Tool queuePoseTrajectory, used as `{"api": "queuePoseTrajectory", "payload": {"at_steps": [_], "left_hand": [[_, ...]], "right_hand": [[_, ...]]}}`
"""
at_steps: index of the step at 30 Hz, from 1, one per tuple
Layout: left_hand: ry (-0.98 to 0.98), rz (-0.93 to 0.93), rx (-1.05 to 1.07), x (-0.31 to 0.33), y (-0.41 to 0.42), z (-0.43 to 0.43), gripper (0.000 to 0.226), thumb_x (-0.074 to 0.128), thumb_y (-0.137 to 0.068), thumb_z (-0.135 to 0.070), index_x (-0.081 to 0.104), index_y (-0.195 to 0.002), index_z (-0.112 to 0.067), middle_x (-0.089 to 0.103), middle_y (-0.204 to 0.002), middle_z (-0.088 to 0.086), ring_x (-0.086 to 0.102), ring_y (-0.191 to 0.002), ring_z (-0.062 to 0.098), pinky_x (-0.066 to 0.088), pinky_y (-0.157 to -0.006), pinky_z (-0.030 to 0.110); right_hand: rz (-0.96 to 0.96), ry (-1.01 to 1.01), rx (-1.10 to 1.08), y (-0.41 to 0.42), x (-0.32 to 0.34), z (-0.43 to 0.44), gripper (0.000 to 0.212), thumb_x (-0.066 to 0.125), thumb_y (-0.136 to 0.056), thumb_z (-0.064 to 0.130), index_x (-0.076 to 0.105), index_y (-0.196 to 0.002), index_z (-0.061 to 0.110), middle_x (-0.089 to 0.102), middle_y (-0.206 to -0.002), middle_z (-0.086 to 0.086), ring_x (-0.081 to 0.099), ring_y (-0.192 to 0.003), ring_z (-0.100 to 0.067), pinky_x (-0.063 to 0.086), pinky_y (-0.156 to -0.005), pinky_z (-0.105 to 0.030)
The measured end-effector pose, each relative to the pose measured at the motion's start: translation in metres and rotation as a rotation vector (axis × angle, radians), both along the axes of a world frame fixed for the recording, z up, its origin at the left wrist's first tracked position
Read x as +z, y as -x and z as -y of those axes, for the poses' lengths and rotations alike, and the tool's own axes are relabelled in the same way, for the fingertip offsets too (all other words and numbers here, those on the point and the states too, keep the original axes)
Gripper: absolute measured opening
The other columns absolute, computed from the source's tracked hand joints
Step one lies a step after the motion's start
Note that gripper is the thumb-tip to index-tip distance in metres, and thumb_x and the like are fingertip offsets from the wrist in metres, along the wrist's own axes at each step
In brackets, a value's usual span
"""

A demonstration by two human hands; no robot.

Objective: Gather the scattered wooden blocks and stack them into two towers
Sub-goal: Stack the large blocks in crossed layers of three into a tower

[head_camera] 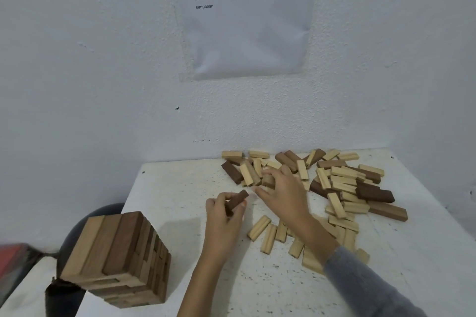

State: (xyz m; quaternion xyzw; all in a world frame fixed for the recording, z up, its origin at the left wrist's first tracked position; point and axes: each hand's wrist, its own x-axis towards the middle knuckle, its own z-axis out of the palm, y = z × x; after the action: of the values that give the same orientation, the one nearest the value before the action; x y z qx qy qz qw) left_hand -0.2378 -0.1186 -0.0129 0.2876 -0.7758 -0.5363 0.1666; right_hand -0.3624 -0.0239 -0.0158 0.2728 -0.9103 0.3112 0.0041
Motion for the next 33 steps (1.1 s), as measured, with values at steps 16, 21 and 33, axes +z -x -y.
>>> {"api": "queuePoseTrajectory", "payload": {"at_steps": [16, 21, 33], "left_hand": [[-0.030, -0.190, 0.081, 0.012, -0.016, -0.010, 0.013, 0.058, -0.096, -0.023, 0.063, -0.107, -0.021, 0.068, -0.098, -0.008, 0.063, -0.094, 0.007, 0.051, -0.078, 0.018], [-0.032, -0.253, 0.071, 0.021, -0.028, -0.018, 0.017, 0.057, -0.096, -0.024, 0.063, -0.111, -0.020, 0.068, -0.101, -0.007, 0.064, -0.093, 0.008, 0.054, -0.077, 0.018], [-0.006, -0.230, 0.027, 0.013, -0.078, -0.032, 0.027, 0.059, -0.096, -0.019, 0.056, -0.121, -0.027, 0.061, -0.105, -0.007, 0.059, -0.090, 0.006, 0.047, -0.066, 0.010]], "right_hand": [[0.123, 0.479, 0.008, -0.020, 0.015, -0.002, 0.028, 0.072, -0.084, 0.011, 0.066, -0.112, 0.012, 0.064, -0.107, 0.000, 0.057, -0.088, 0.010, 0.043, -0.073, -0.003], [0.325, 0.729, 0.005, -0.053, 0.036, -0.020, 0.026, 0.063, -0.089, 0.008, 0.067, -0.107, 0.026, 0.060, -0.092, 0.017, 0.055, -0.075, 0.005, 0.041, -0.068, -0.010], [0.516, 0.702, 0.040, -0.115, 0.023, -0.047, 0.016, 0.056, -0.092, 0.005, 0.066, -0.096, 0.018, 0.053, -0.073, -0.001, 0.048, -0.060, -0.002, 0.041, -0.056, -0.010]]}}
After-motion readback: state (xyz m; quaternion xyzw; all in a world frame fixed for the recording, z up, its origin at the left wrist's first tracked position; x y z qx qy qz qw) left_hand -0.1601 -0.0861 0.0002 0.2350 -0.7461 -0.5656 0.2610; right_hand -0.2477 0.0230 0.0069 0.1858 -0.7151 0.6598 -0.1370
